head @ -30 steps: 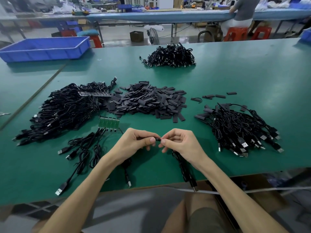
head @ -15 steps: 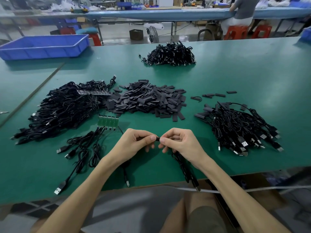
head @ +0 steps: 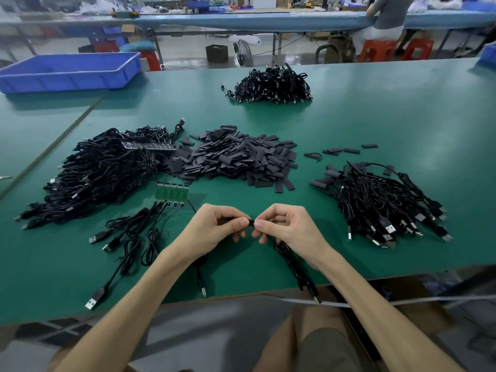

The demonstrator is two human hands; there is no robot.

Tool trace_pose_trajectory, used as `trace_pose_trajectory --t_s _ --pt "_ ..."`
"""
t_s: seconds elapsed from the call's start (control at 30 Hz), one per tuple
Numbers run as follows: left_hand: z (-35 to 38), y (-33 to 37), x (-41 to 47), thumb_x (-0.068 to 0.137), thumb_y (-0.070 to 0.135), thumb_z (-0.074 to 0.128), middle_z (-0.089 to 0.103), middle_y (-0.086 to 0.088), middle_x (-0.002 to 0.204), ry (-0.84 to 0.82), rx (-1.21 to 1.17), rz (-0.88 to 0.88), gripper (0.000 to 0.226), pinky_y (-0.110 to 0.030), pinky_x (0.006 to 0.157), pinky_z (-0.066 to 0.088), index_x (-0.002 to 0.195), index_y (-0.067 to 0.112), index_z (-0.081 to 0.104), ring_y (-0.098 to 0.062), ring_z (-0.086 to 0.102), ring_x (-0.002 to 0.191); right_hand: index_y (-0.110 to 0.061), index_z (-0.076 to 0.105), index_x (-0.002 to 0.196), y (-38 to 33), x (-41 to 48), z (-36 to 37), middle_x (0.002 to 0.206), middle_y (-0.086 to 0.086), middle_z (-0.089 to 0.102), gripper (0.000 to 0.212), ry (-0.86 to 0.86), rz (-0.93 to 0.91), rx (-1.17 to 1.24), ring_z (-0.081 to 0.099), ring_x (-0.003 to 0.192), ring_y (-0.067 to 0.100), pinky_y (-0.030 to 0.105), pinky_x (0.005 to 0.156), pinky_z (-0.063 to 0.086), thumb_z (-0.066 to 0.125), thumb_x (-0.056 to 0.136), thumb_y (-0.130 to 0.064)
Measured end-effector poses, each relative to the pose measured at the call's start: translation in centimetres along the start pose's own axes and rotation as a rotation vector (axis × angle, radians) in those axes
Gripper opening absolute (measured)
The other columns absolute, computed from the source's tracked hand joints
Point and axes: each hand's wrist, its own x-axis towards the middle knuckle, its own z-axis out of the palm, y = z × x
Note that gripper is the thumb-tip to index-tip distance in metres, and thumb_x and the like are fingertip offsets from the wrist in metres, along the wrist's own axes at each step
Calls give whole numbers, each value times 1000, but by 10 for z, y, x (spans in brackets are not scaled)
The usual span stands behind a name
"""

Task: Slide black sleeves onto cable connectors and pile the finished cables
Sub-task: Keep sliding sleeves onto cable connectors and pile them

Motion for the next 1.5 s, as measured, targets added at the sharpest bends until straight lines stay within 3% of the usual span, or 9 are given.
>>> trace_pose_trajectory --t_s 0.57,0.8,0.97,1.2,1.37,1.5 --pt "1 -1 -2 93 10 70 75 -7 73 16 -46 -12 10 -23 64 54 97 11 79 -16 66 58 -2 71 95 -1 -1 2 83 11 79 11 4 14 -1 72 66 19 17 54 46 75 94 -13" --pt "2 0 -1 93 6 69 77 -8 82 -8 -91 -7 13 -24 72 56 103 4 77 -19 72 70 1 69 96 0 -1 1 82 10 79 16 36 17 23 71 65 18 19 54 45 74 95 -13" --pt "-1 1 -2 91 10 72 78 -10 85 -28 -164 -36 15 -24 75 55 104 10 80 -16 69 72 -2 70 90 -1 -2 1 81 13 78 9 13 -8 75 70 64 13 13 58 49 78 90 -6" --pt "-6 2 0 85 18 77 78 -10 87 -68 -263 -90 20 -20 75 53 105 18 81 -14 70 78 0 67 85 -2 -1 2 85 22 75 11 -6 -28 54 66 68 21 30 71 57 77 89 -1" --pt "-7 -1 0 87 17 76 77 -16 87 -53 -260 -100 21 -24 76 52 108 12 80 -18 69 80 14 63 88 -2 -3 2 80 15 76 17 -3 -25 73 68 65 14 20 63 53 74 91 1" --pt "-6 -2 0 85 12 77 77 -17 88 -43 -269 -92 24 -26 81 55 108 6 79 -21 71 82 11 65 89 -2 -4 3 77 8 76 13 -12 -21 79 70 65 9 17 60 52 74 91 2"
